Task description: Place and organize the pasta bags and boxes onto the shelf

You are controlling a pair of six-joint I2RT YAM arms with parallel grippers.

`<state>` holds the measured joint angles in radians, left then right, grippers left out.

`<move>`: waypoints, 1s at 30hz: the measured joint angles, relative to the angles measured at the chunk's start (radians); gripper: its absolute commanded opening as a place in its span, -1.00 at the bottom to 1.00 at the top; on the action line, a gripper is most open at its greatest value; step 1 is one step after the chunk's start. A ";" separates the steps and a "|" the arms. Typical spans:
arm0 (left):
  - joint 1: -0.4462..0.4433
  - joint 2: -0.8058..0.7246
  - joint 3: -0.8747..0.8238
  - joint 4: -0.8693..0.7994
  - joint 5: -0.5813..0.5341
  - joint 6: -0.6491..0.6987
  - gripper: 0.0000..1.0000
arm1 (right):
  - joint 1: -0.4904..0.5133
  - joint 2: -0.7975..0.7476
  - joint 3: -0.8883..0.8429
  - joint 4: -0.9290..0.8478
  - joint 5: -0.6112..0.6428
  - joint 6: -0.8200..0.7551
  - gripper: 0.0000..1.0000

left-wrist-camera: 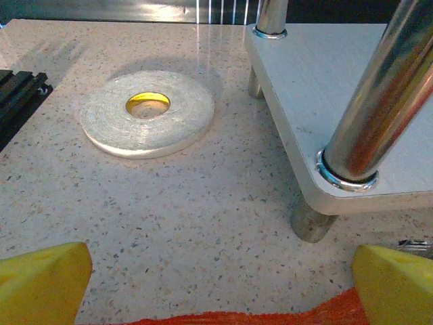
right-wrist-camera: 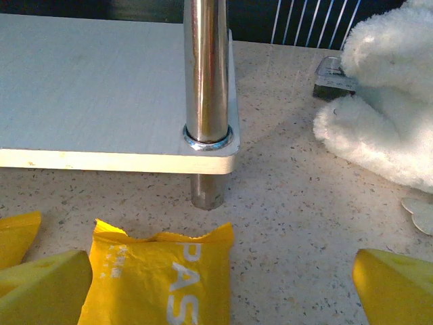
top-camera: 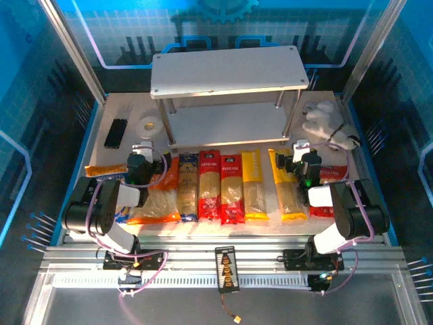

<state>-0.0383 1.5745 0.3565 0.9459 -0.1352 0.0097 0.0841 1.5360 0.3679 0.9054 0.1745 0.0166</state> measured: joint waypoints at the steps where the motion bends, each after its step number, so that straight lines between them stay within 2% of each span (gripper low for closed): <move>1: 0.000 0.000 0.001 0.000 0.001 0.000 0.99 | 0.000 0.000 0.000 0.000 0.000 0.000 0.99; 7: 0.000 -0.001 0.001 0.000 0.002 0.000 0.99 | 0.000 0.000 0.001 0.000 -0.002 0.000 0.99; 11: 0.007 -0.001 0.003 -0.007 0.013 0.000 0.99 | -0.003 0.000 0.009 -0.018 -0.060 -0.010 0.99; 15: 0.028 -0.003 0.013 -0.031 0.072 -0.003 0.99 | -0.016 0.000 0.019 -0.027 -0.091 -0.011 0.99; 16: 0.035 -0.010 0.019 -0.048 0.089 -0.003 0.96 | -0.018 0.000 0.023 -0.036 -0.090 -0.010 1.00; 19: 0.043 -0.072 0.058 -0.166 0.124 0.002 0.65 | -0.020 -0.040 0.052 -0.140 -0.068 0.002 0.85; 23: 0.035 -0.252 0.140 -0.364 0.136 -0.015 0.55 | -0.021 -0.204 0.124 -0.322 -0.045 0.026 0.79; 27: -0.042 -0.468 0.227 -0.563 0.109 -0.076 0.50 | -0.005 -0.366 0.233 -0.532 -0.039 0.075 0.77; 30: -0.208 -0.619 0.279 -0.711 0.050 -0.119 0.44 | 0.053 -0.454 0.330 -0.734 -0.031 0.115 0.77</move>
<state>-0.2459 0.9554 0.6357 0.2352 -0.0849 -0.1093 0.1371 1.0817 0.6975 0.1719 0.1436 0.1318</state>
